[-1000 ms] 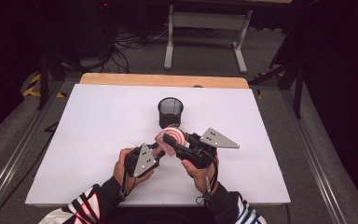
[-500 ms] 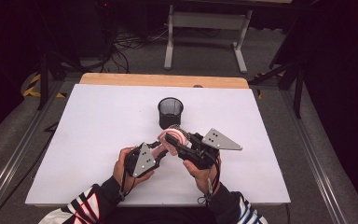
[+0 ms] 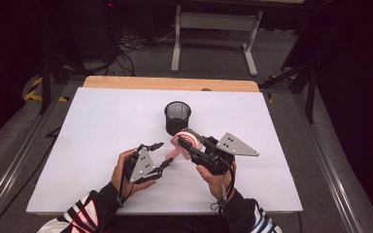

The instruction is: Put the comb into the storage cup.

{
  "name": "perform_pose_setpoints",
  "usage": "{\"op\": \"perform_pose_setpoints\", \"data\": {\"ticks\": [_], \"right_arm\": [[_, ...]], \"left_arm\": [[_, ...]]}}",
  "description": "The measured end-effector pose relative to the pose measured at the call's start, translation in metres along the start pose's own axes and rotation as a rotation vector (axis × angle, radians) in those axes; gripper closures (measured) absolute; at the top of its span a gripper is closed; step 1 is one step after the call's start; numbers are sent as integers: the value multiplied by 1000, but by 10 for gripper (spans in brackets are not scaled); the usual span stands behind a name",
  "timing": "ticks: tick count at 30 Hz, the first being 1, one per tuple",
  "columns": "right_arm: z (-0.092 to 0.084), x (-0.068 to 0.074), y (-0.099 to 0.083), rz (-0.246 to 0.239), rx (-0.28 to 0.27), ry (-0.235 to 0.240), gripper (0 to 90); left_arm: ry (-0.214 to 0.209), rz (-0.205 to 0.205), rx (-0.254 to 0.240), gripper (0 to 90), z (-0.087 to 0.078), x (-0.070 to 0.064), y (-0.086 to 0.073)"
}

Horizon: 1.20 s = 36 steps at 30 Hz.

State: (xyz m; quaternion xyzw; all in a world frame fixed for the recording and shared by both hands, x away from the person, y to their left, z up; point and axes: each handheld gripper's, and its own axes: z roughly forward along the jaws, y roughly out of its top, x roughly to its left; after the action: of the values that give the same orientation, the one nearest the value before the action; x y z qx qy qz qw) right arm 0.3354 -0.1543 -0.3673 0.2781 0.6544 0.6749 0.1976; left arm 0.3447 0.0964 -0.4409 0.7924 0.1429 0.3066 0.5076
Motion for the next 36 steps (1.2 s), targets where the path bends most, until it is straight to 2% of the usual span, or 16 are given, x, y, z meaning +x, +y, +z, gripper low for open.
{"op": "perform_pose_setpoints", "data": {"ticks": [5,6,7,11,22,28,36], "right_arm": [[-2,-1,2,-9,0,-6,629],[-3,-1,2,-11,0,-8,629],[-4,-2,3,-12,0,-11,629],[-5,-4,3,-14,2,-14,629],[-11,-11,5,-31,16,-43,629],[-15,-15,7,-39,10,-54,629],[-19,-18,11,-39,0,-63,629]], "left_arm": [[-6,-16,-10,292,-7,7,-3],[-11,-20,-10,292,-9,9,-4],[-7,-27,-11,253,-11,12,-5],[-9,-46,-13,202,-16,18,-8],[-20,-55,-3,150,-31,26,-19],[-4,-57,13,119,-40,31,-26],[9,-84,21,109,-60,35,-37]]}}
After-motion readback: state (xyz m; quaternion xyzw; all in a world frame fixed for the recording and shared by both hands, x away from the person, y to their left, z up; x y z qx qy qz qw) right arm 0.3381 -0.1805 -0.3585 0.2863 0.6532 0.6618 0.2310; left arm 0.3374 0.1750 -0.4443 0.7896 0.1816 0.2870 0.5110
